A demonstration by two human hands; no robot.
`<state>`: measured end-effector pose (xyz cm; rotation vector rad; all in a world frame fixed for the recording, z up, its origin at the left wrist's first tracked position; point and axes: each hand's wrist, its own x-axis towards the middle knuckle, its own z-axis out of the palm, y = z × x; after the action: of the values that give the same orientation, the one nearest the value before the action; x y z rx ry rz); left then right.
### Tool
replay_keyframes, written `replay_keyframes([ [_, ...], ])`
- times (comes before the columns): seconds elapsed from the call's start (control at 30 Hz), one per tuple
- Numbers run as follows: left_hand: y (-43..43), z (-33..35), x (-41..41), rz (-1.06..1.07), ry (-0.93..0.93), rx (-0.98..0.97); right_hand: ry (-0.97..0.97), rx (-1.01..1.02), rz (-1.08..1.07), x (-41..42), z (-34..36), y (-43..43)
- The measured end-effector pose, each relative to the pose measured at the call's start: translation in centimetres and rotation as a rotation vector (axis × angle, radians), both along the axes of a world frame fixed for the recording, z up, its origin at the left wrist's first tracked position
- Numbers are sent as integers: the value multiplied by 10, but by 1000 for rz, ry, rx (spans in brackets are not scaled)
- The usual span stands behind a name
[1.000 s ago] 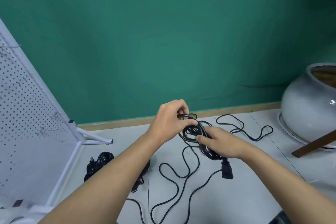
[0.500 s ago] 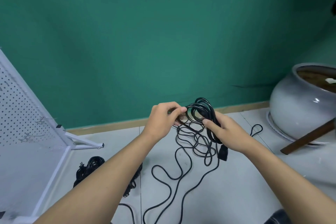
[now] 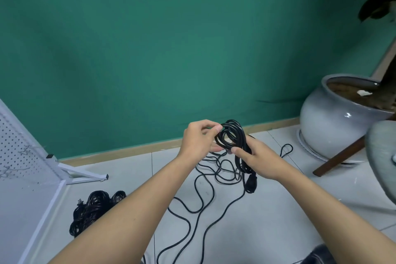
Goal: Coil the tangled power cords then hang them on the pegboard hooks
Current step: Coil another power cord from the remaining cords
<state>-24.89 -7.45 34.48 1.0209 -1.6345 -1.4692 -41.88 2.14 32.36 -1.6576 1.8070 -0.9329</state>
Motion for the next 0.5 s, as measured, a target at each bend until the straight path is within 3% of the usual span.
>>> replay_keyframes([
  [0.17, 12, 5, -15, -36, -20, -171, -111, 27, -70, -11, 0, 10],
  [0.27, 15, -8, -31, -98, -41, -74, -244, -11, -156, -21, 3, 17],
  [0.33, 14, -32, -41, -233, -135, 29, -397, -28, -217, -29, 5, 22],
  [0.5, 25, -77, -64, -702, -460, -157, -810, -41, -163, -49, 7, 36],
])
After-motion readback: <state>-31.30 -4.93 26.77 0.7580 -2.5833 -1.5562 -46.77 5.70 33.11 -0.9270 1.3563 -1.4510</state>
